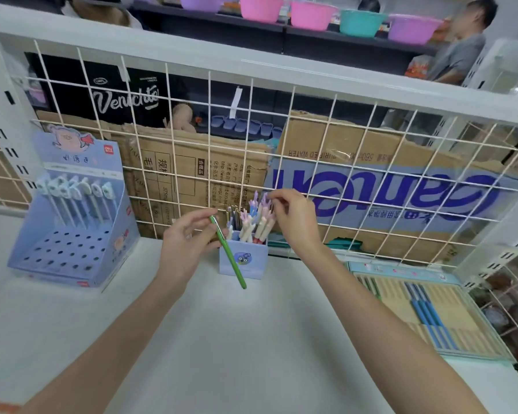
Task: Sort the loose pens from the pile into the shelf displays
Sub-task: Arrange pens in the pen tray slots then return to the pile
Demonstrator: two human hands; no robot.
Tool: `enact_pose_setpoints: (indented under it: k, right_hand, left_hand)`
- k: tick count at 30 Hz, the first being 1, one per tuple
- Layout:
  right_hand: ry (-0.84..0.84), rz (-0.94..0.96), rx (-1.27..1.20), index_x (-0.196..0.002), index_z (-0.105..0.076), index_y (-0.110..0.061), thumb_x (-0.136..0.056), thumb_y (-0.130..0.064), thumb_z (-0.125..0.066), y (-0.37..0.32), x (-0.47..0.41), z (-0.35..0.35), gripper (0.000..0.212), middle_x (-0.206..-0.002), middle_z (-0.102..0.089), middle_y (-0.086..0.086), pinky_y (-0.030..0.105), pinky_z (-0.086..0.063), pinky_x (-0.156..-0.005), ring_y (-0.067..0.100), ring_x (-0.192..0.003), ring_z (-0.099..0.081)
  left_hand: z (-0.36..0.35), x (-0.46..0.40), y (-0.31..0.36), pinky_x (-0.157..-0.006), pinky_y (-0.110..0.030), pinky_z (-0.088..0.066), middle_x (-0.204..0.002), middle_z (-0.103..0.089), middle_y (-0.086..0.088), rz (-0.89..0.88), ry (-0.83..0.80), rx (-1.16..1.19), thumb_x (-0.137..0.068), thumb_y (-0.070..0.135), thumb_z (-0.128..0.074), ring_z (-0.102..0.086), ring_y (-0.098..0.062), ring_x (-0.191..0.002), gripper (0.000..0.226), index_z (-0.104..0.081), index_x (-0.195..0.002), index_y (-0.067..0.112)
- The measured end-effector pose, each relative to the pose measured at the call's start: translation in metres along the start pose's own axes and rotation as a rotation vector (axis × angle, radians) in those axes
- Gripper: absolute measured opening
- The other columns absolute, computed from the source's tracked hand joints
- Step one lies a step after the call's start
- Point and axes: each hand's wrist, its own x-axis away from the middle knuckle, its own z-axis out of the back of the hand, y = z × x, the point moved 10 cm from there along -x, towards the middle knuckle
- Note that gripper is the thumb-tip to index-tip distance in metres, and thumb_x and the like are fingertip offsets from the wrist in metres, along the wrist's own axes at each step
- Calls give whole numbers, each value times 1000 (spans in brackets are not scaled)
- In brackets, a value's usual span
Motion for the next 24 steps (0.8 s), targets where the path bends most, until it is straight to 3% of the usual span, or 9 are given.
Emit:
enact_pose_setpoints:
  k: [3, 7, 10, 13, 15, 17, 20, 24]
  right_hand:
    - [-21, 47, 108, -114, -66, -9, -96, -8, -47, -4, 0, -7, 26, -113, -63, 9, 30, -45, -87, 22, -101, -59]
    - [-42, 78, 141, -119, -64, -10, -96, -4, -43, -2, 0, -11, 31, -115, -59, 12, 35, -44, -91, 25, -106, -55]
    - [-98, -3, -18, -133, -52, -16, -99, -9, -38, 5, 7, -7, 37, -119, -53, 11, 22, -38, -90, 19, -107, -50]
    - [-39, -85, -164, -139, -43, -22, -101, -20, -38, 6, 30, 9, 39, -122, -52, 1, 13, -30, -90, 3, -107, -43]
    - [-48, -159, -293, -133, -50, -21, -98, -20, -44, 10, 56, 12, 35, -120, -56, -4, 20, -38, -92, 3, -107, -50]
    - [-143, -270, -479, -118, -60, -14, -95, -11, -51, 17, 89, 6, 25, -104, -65, 1, 24, -48, -78, 7, -87, -61]
    - [-328, -380, -660, -103, -64, -9, -91, -3, -55, 23, 140, -2, 17, -81, -68, 4, 21, -49, -64, 10, -66, -62]
    - [-322, -382, -678, -88, -67, -16, -84, 3, -62, 40, 174, 21, 20, -64, -64, -3, 19, -47, -57, 7, -58, -60]
  left_hand:
    - [3, 5, 1, -69, -22, -56, -102, -62, -15, -10, 6, -1, -89, -1, -56, -69, -27, -88, 20, -65, -98, 15]
    - [11, 12, 0, -68, -20, -55, -108, -62, -19, -10, 5, -28, -89, 0, -57, -71, -20, -83, 20, -63, -108, 5]
    - [13, 19, 1, -70, -21, -56, -104, -64, -13, -14, -5, -49, -90, 2, -58, -71, -17, -84, 21, -63, -110, 5]
    - [8, 28, 4, -72, -25, -57, -93, -65, -4, -7, -19, -33, -89, 1, -57, -71, -18, -84, 20, -64, -107, 9]
    - [-1, 33, 6, -73, -26, -58, -94, -65, -7, -6, -51, -37, -88, 0, -58, -70, -21, -86, 20, -65, -103, 12]
    - [-19, 39, 8, -68, -22, -57, -98, -63, -11, 1, -114, -38, -88, -2, -57, -71, -16, -79, 20, -64, -101, 12]
    - [-53, 51, 9, -64, -18, -55, -102, -62, -11, 10, -231, -40, -89, -6, -53, -70, -9, -71, 22, -62, -101, 11]
    - [-102, 67, -1, -68, -22, -57, -107, -60, -15, 23, -387, -26, -90, -4, -53, -71, -15, -75, 21, -62, -99, 12]
